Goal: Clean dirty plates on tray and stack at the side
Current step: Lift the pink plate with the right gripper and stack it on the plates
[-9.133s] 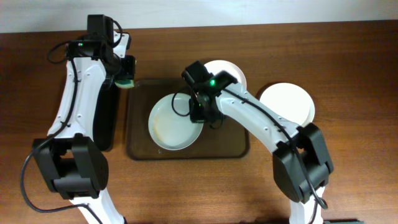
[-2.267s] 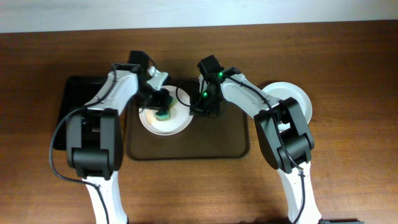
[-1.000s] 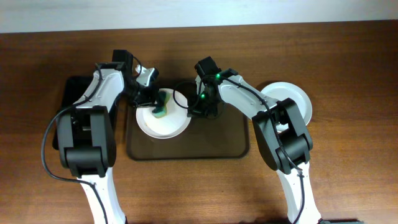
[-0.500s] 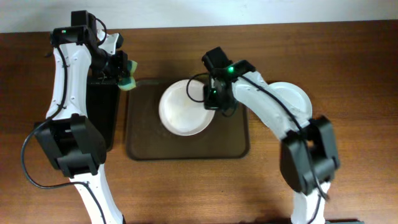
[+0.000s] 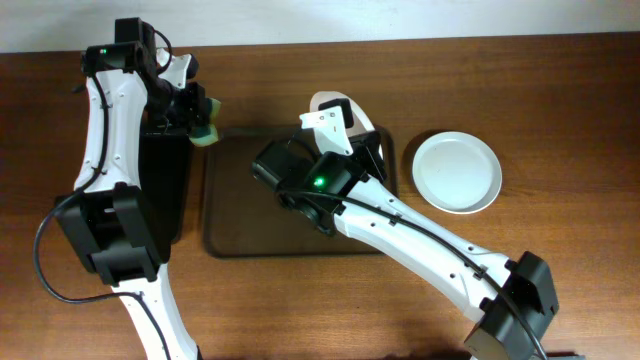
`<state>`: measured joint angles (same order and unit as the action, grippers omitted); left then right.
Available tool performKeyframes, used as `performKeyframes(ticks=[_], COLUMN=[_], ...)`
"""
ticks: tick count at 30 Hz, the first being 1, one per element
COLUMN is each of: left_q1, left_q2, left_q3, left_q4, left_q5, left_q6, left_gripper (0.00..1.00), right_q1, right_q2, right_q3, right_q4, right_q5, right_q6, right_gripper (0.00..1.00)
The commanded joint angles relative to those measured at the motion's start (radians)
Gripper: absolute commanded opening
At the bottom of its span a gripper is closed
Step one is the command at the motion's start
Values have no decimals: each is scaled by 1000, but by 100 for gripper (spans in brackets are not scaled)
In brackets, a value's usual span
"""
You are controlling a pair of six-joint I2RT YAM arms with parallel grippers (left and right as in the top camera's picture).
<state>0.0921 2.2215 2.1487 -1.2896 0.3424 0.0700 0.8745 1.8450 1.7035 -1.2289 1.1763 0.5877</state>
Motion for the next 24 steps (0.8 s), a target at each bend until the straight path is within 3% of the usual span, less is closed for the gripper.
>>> performKeyframes(ticks=[1,14,17,20,24], left_q1=[0,-13,-13,-14,-14], left_q2=[-5,-5,-5,-5,-5], left_q3=[-6,-6,-6,-6,-6], left_q4=[25,21,28,28,28], left_q5=[1,-52,-51,-51,-51], left_q6=[-3,-2,-2,-2,-2], left_gripper=[1,1,1,1,1], right_q1=[10,8,-3,-115,-417], right_q2=[-10,-10,-10,-22,-97], right_q3=[2,2,2,2,2], right_q4=[-61,-90,-43,-31,89], right_q5=[24,-151,-334,-568,-1000], right_q6=[179,249,260,215,5], right_gripper=[4,4,4,4,4])
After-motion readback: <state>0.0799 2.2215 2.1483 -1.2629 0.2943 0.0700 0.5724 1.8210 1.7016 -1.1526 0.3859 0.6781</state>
